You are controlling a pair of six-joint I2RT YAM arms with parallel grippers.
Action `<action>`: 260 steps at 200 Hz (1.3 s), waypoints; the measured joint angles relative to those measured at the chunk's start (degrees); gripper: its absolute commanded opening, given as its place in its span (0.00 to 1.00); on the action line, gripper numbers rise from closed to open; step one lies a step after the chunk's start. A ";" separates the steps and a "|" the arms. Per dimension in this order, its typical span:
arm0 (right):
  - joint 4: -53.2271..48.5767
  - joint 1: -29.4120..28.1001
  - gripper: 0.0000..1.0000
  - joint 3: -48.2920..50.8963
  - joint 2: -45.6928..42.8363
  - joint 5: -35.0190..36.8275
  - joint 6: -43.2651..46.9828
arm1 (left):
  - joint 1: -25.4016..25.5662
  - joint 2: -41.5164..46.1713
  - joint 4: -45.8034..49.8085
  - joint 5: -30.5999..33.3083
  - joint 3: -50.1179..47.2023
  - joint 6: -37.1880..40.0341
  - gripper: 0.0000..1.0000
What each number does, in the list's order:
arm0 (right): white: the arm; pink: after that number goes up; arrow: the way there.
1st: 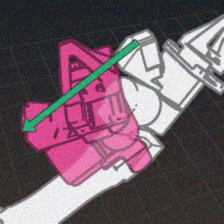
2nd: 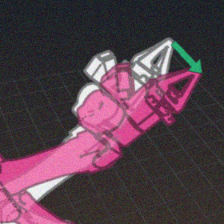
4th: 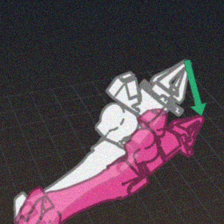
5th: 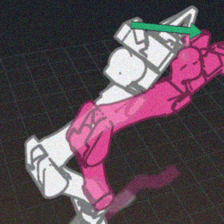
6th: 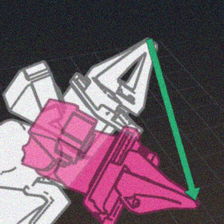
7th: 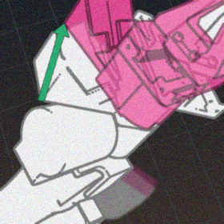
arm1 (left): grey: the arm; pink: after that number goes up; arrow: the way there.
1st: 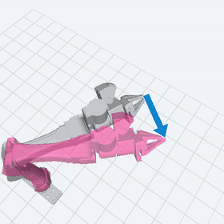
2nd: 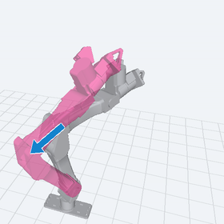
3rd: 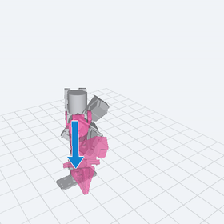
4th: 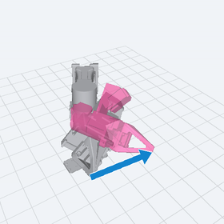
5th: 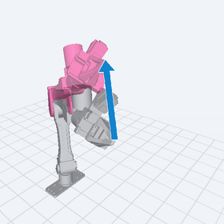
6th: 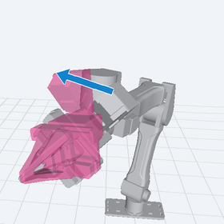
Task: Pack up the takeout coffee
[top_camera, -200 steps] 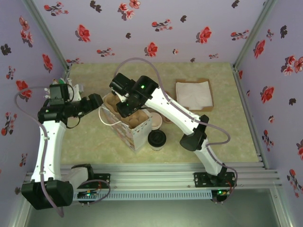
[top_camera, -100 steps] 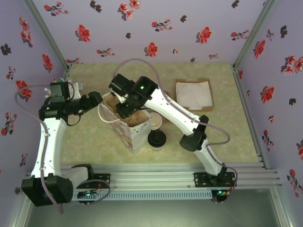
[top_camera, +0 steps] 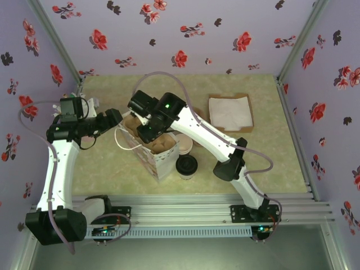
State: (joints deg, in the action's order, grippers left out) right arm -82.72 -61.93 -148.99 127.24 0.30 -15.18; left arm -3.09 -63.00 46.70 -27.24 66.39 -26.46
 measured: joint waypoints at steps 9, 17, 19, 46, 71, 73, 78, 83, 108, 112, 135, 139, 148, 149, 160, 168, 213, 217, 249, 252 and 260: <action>-0.09 0.09 0.37 0.00 0.00 0.09 -0.02 | 0.00 0.04 0.00 0.00 0.00 -0.02 0.81; -0.13 0.17 0.37 0.00 0.00 0.15 -0.04 | 0.00 0.09 -0.02 0.00 0.00 -0.13 0.81; -0.13 0.17 0.37 0.00 0.00 0.15 -0.04 | 0.00 0.13 -0.02 0.00 0.00 -0.15 0.81; -0.20 0.15 0.37 0.00 0.04 0.15 -0.07 | 0.00 0.39 -0.15 0.00 0.00 -0.15 0.81; -0.52 0.02 0.37 0.00 0.33 0.17 -0.04 | 0.11 0.61 -0.20 0.00 0.00 -0.17 0.81; -0.55 0.02 0.37 0.00 0.37 0.17 -0.04 | 0.11 0.61 -0.20 0.00 0.00 -0.15 0.81; -0.70 0.00 0.37 0.00 0.46 0.20 -0.04 | 0.15 0.68 -0.22 0.00 0.00 -0.15 0.81; -0.85 0.00 0.37 0.00 0.61 0.20 -0.04 | 0.17 0.72 -0.22 0.00 0.00 -0.17 0.81; -1.44 0.00 0.37 -0.02 1.53 0.74 -0.26 | 0.17 0.94 -0.24 0.00 0.00 -0.15 0.81; -1.49 0.00 0.37 -0.02 1.73 0.81 -0.31 | 0.17 0.96 -0.22 0.00 -0.02 -0.15 0.81; -1.64 -0.09 0.37 -0.02 2.82 0.87 -0.44 | 0.17 1.16 -0.33 0.00 -0.02 -0.15 0.81; -1.64 -0.11 0.37 -0.02 3.06 0.87 -0.46 | 0.17 1.20 -0.35 0.00 -0.02 -0.15 0.81; -1.64 -0.20 0.37 -0.02 3.54 0.87 -0.46 | 0.20 1.25 -0.37 0.00 -0.02 -0.15 0.81; -1.64 -0.22 0.37 -0.02 3.58 0.87 -0.46 | 0.20 1.25 -0.37 0.00 -0.02 -0.17 0.81; -1.64 -0.35 0.37 -0.02 4.15 0.90 -0.46 | 0.22 1.36 -0.37 0.00 -0.04 -0.15 0.81; -1.64 -0.48 0.37 -0.02 4.52 1.03 -0.46 | 0.22 1.42 -0.37 0.00 -0.07 -0.15 0.81; -1.92 -0.90 0.37 -0.02 4.90 1.60 -1.16 | 0.22 1.55 -0.39 0.00 -0.20 -0.15 0.81; -2.01 -0.92 0.37 -0.02 4.90 1.73 -1.31 | 0.22 1.55 -0.42 0.00 -0.22 -0.17 0.81; -2.69 -1.09 0.37 -0.11 5.35 2.64 -1.38 | 0.22 1.86 -0.55 -0.02 -0.68 -0.17 0.81; -2.73 -1.09 0.37 -0.13 5.49 2.69 -1.40 | 0.22 1.88 -0.59 -0.02 -0.72 -0.17 0.81; -2.75 -1.11 0.37 -0.13 5.84 2.78 -1.42 | 0.22 1.95 -0.63 -0.02 -0.79 -0.15 0.81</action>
State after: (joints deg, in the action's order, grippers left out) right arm -85.47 -63.05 -149.12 133.08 3.07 -16.60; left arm -2.87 -61.06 46.06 -27.27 65.60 -26.61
